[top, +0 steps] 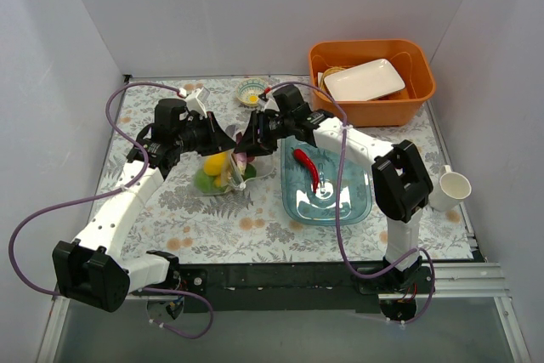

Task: Place the food in the zip-top bag and seal the zipper
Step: Place the fake vegetable in the zipper food storage bag.

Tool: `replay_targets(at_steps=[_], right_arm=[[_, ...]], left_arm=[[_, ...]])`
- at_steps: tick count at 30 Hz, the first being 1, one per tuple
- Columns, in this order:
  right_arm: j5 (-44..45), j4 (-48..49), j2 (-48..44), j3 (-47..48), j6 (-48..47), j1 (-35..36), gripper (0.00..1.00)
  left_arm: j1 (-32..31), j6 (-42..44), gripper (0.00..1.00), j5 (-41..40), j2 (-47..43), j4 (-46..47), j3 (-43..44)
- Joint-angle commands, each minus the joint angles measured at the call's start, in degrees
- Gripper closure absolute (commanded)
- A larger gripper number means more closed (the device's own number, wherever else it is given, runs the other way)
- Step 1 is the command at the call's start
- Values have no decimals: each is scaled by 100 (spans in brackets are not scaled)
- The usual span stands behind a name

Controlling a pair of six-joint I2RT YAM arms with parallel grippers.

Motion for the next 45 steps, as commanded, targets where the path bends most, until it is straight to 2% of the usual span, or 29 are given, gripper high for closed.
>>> replay_targets(at_steps=[1, 7, 11, 16, 19, 23, 25, 31, 36, 45], right_arm=[[241, 457, -237, 160, 198, -15, 84], [864, -703, 8, 800, -619, 204, 83], [927, -669, 44, 881, -769, 336, 80], [1067, -940, 184, 1143, -1101, 582, 76], [1181, -1248, 220, 1249, -1400, 688, 67], [1322, -1319, -8, 1180, -1770, 724, 39], [1445, -1433, -148, 1206, -1920, 724, 35], [1437, -1354, -500, 1144, -2193, 715, 32], [1787, -1258, -957, 829, -2246, 662, 32], [3070, -985, -2547, -1051, -2105, -127, 32]], left_arm=[[8, 90, 100, 353, -176, -12, 45], [8, -165, 100, 397, -80, 137, 343], [8, -323, 100, 371, 35, 234, 528], [-1, -464, 100, -32, 0, 296, 572], [8, -491, 100, -418, -53, 226, 607], [8, -543, 100, -954, -114, 76, 660], [8, -578, 100, -1175, -167, -20, 677], [8, -675, 100, -1738, -308, -153, 651], [8, -710, 100, -1958, -325, -275, 686], [8, -728, 100, -2160, -360, -320, 642]])
